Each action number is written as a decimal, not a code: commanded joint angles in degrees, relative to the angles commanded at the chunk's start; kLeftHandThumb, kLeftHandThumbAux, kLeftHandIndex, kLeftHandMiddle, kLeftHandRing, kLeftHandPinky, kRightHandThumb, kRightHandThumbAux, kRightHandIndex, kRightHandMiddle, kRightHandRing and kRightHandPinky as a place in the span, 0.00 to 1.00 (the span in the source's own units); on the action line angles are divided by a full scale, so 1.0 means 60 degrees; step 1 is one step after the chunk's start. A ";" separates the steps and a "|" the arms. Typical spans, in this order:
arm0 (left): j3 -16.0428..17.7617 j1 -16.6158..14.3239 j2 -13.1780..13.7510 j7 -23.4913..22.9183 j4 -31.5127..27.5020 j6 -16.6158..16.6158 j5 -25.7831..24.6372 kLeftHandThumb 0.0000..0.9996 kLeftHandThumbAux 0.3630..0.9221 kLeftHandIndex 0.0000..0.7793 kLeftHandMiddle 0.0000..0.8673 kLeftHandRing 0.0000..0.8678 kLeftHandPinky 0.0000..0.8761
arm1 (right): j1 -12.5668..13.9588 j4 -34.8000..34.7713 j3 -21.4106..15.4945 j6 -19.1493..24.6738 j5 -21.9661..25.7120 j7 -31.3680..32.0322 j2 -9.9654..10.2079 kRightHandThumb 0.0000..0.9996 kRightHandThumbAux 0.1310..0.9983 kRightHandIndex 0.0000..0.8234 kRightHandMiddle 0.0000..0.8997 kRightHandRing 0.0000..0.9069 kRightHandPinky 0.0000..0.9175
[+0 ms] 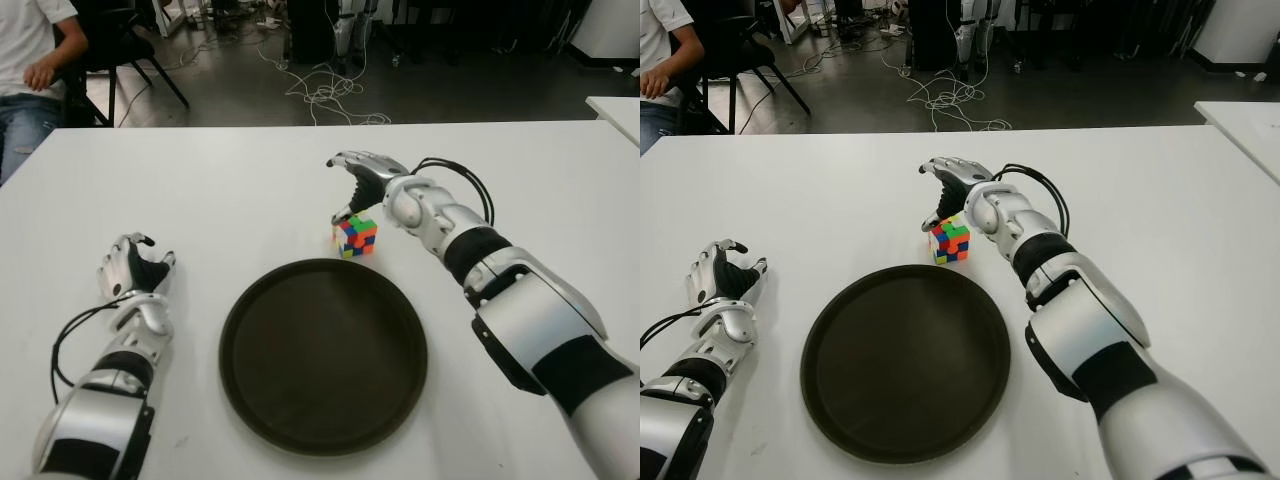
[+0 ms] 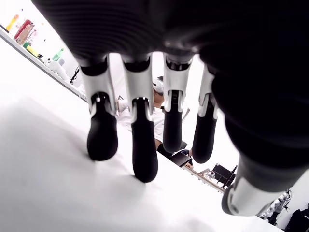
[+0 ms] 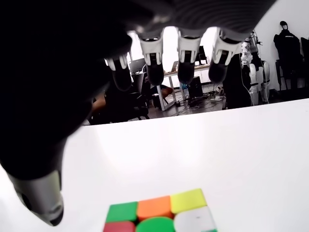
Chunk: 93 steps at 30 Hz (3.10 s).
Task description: Pick up the Rubik's Cube and put it in the plate
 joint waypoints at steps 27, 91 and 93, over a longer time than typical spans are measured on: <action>-0.0004 0.0008 0.0031 0.0013 0.0025 0.0019 -0.0002 0.70 0.63 0.52 0.33 0.34 0.36 | 0.0383 -0.0005 -0.0049 -0.0013 -0.0011 -0.0050 -0.0167 0.00 0.67 0.00 0.00 0.00 0.00; 0.0032 0.0009 -0.0024 0.0081 0.0012 -0.0118 -0.0113 0.70 0.62 0.52 0.33 0.35 0.39 | 0.0669 -0.0114 0.0126 0.0031 -0.0023 0.0273 -0.0145 0.00 0.65 0.00 0.00 0.00 0.00; 0.0053 -0.0006 -0.0045 0.0076 0.0010 -0.0096 -0.0128 0.70 0.62 0.52 0.32 0.34 0.39 | 0.0661 -0.0114 0.0139 0.0010 -0.0022 0.0289 -0.0134 0.00 0.65 0.00 0.00 0.00 0.00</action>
